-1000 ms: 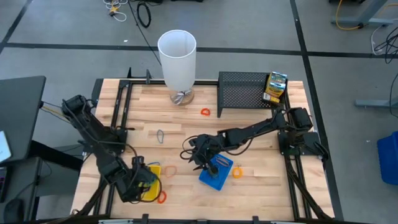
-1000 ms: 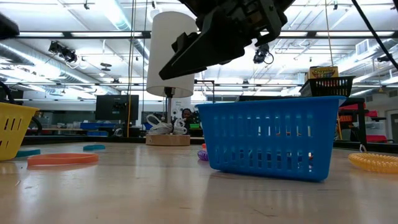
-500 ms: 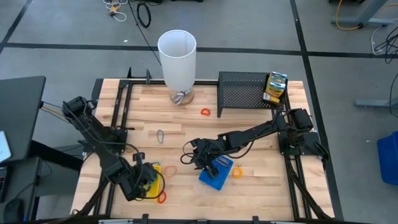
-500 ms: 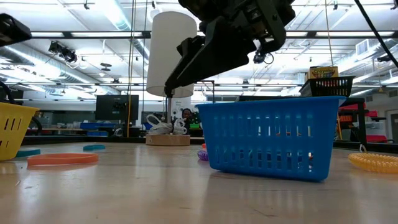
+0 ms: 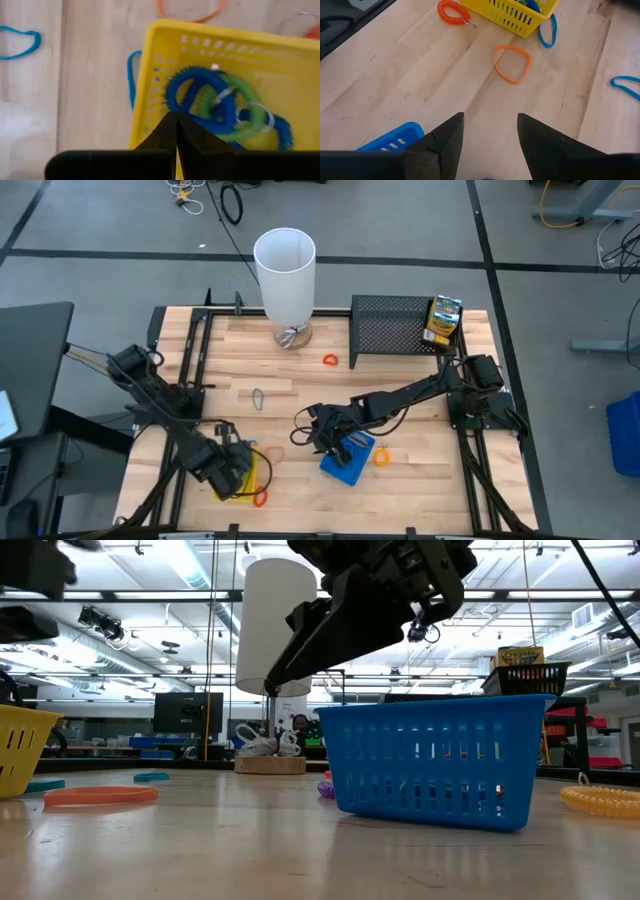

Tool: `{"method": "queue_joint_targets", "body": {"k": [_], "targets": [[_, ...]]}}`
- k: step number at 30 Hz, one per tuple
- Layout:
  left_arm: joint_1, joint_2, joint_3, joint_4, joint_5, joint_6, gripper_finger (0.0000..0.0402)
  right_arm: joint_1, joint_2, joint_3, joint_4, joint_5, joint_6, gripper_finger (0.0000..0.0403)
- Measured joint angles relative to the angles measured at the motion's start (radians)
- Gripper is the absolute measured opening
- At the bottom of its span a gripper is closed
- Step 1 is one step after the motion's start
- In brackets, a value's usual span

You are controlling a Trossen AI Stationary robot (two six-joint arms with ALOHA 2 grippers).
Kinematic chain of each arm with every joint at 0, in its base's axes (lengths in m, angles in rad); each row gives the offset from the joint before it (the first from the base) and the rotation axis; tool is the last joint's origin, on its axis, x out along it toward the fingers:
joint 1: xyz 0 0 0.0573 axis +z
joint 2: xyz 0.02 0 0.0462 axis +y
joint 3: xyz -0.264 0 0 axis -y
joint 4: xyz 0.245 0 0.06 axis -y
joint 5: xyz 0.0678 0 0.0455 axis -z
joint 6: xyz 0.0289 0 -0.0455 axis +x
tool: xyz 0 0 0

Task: Pick & Place Office Desk Supplies
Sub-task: Put the orange spring keychain into the yellow bin

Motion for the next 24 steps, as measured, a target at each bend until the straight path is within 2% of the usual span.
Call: {"method": "queue_joint_targets", "body": {"k": [10, 15, 24], "targets": [[0.080, 0.040, -0.063, 0.019, -0.006, 0.025, 0.0002, 0.004, 0.000, 0.000, -0.002, 0.001, 0.000, 0.0192], [0.121, 0.040, -0.099, 0.008, -0.058, 0.001, 0.0001, 0.005, 0.000, 0.000, -0.002, 0.001, 0.000, 0.0192], [0.183, 0.037, -0.139, -0.108, -0.182, -0.022, 0.0001, 0.005, 0.000, 0.000, -0.003, 0.001, 0.000, 0.0192]]}}
